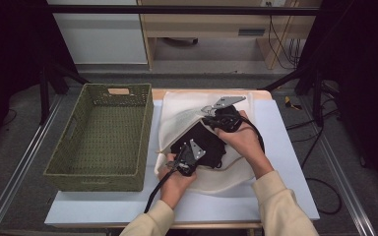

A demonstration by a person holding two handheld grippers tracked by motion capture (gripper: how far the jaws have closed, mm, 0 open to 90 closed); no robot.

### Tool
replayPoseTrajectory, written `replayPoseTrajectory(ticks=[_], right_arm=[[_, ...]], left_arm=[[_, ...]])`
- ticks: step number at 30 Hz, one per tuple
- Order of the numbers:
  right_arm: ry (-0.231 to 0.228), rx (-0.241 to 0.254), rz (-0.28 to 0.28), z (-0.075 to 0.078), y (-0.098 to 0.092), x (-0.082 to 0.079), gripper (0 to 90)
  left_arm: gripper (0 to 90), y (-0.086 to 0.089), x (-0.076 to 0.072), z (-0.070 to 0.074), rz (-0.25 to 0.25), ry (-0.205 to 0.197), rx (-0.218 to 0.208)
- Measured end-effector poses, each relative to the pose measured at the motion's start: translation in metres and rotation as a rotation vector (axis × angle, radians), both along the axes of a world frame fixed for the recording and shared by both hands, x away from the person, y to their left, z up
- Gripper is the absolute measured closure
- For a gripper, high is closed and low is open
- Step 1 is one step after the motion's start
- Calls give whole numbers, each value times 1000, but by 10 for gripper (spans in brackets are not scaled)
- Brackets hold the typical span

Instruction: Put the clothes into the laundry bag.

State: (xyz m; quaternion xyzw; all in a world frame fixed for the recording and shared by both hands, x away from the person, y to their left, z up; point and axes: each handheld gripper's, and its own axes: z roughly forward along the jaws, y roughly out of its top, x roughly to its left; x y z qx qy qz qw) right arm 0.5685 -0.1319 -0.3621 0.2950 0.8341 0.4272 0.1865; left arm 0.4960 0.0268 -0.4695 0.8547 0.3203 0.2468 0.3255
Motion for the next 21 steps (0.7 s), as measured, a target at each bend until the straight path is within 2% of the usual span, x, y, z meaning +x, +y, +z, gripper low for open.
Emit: replayPoseTrajectory(ticks=[5,21], right_arm=[[-6,9,-6,1,-3,1,870],[-1,14,-6,-3,-9,1,870]], left_arm=[[899,-1,1,-1,6,-6,-7],[899,-7,13,-2,15,-22,15]])
